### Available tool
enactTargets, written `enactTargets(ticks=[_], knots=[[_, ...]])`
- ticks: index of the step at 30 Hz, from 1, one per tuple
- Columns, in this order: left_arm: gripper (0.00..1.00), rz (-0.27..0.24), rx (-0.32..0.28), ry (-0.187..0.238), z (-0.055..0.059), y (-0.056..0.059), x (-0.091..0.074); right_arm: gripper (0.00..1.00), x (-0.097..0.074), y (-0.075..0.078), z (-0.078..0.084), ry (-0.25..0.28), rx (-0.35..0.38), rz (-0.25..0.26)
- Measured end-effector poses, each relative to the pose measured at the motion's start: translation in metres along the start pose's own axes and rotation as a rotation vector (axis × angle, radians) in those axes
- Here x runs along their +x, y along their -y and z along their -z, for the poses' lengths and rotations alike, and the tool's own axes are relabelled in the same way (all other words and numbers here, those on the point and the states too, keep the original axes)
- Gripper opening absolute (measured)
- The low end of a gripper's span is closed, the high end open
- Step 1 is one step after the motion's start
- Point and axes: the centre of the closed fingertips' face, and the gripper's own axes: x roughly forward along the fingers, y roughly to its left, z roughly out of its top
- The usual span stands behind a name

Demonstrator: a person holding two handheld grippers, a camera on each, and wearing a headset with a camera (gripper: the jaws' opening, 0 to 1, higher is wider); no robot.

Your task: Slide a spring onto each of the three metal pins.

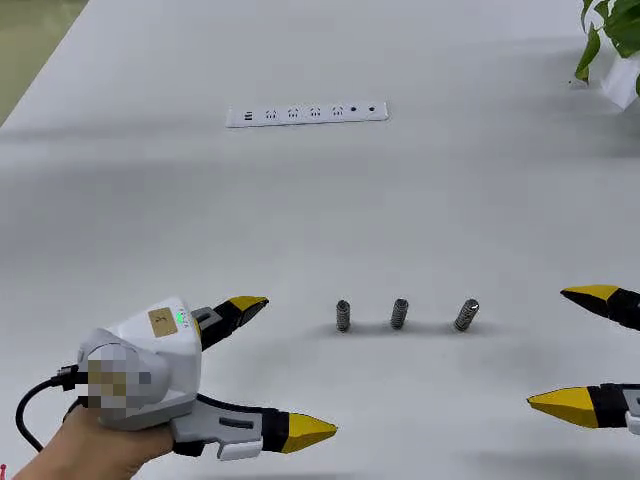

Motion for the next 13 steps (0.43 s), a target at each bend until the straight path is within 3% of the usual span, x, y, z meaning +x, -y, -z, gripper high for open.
enactTargets(ticks=[13], knots=[[1.00, 0.001, -0.003, 0.004, -0.0001, 0.0000, 0.0001, 0.83, 0.0025, -0.0019, -0.0007, 0.001, 0.001, -0.007]])
